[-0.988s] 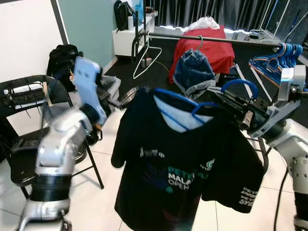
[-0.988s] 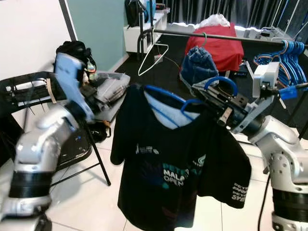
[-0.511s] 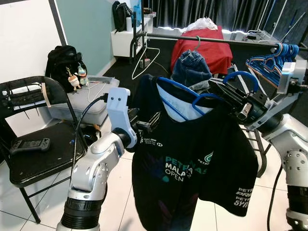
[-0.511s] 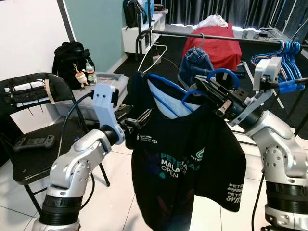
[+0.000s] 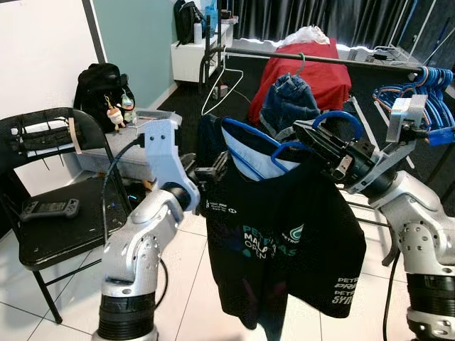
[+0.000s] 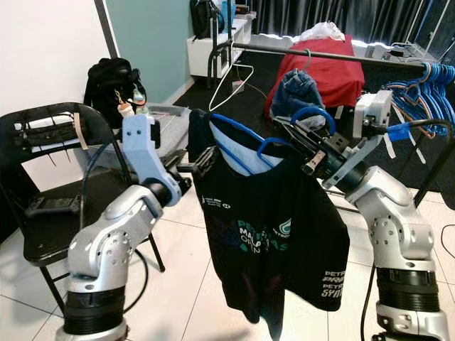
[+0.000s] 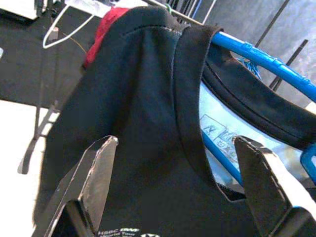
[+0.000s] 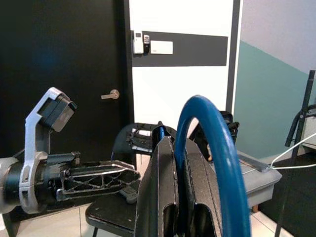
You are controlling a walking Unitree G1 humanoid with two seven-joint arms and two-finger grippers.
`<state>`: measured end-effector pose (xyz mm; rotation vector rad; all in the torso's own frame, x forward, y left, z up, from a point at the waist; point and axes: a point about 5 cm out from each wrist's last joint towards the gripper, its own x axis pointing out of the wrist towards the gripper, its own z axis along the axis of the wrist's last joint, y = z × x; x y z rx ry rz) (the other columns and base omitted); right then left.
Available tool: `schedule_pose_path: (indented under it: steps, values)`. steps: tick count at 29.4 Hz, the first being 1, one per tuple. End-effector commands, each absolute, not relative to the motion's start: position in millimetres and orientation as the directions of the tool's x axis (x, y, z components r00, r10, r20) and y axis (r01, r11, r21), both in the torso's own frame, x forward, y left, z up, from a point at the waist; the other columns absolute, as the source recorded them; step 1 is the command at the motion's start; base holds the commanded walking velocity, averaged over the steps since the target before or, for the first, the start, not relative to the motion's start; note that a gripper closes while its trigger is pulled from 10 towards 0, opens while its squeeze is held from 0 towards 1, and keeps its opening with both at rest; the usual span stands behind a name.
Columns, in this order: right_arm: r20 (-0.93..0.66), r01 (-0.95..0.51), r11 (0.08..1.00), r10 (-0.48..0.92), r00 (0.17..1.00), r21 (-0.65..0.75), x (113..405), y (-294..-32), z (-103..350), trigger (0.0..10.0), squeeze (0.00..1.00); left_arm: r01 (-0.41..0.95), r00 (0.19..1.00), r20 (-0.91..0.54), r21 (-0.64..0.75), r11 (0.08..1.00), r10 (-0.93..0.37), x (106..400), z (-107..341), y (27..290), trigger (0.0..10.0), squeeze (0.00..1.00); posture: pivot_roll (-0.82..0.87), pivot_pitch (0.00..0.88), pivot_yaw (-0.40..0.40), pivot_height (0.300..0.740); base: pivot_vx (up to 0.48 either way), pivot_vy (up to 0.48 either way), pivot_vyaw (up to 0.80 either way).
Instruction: Hang hanger
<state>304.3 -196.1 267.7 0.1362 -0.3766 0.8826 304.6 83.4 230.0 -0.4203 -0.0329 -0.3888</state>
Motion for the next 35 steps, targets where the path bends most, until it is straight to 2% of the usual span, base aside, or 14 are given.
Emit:
schedule_pose_path:
  steps: [1,6,16,17,19,20,31,35]
  values:
    - [0.411,-0.78,0.622,0.729,0.547,-0.065,304,-192,276,0.0,0.0,0.387,0.92,0.112,-0.406,0.828,-0.375,303,232,79,10.0,0.0,-0.06,0.0,-0.034,0.736,0.0,0.0,0.0]
    - [0.43,-0.805,0.589,0.746,0.509,-0.069,301,-184,279,0.0,0.0,0.39,0.916,0.079,-0.416,0.822,-0.394,301,225,70,10.0,0.0,-0.06,0.0,-0.032,0.736,0.0,0.0,0.0]
    - [0.435,-0.824,0.563,0.759,0.485,-0.065,298,-174,277,0.0,0.0,0.394,0.91,0.053,-0.428,0.813,-0.412,300,224,61,9.9,0.0,-0.06,0.0,-0.033,0.736,0.0,0.0,0.0]
    - [0.438,-0.826,0.559,0.76,0.48,-0.066,298,-173,278,0.0,0.0,0.391,0.911,0.049,-0.42,0.819,-0.41,300,223,61,0.6,0.0,-0.06,0.0,-0.031,0.736,0.0,0.0,0.0]
    - [0.44,-0.828,0.557,0.761,0.476,-0.068,297,-173,278,0.0,0.0,0.39,0.912,0.047,-0.414,0.823,-0.408,300,222,62,0.6,0.0,-0.06,0.0,-0.031,0.736,0.0,0.0,0.0]
    - [0.443,-0.829,0.554,0.762,0.472,-0.07,297,-172,280,0.0,0.0,0.392,0.911,0.048,-0.412,0.822,-0.41,300,222,62,0.0,0.0,-0.07,0.0,-0.03,0.736,0.0,0.0,0.0]
    - [0.447,-0.83,0.553,0.762,0.469,-0.072,295,-175,281,0.0,0.0,0.367,0.925,0.062,-0.39,0.844,-0.374,303,225,70,0.0,0.0,-0.06,0.0,-0.031,0.736,0.0,0.0,0.0]
    - [0.442,-0.817,0.573,0.752,0.489,-0.069,296,-180,280,0.0,0.0,0.349,0.937,0.127,-0.38,0.856,-0.326,306,236,81,0.0,0.0,-0.06,0.0,-0.036,0.736,0.0,0.0,0.0]
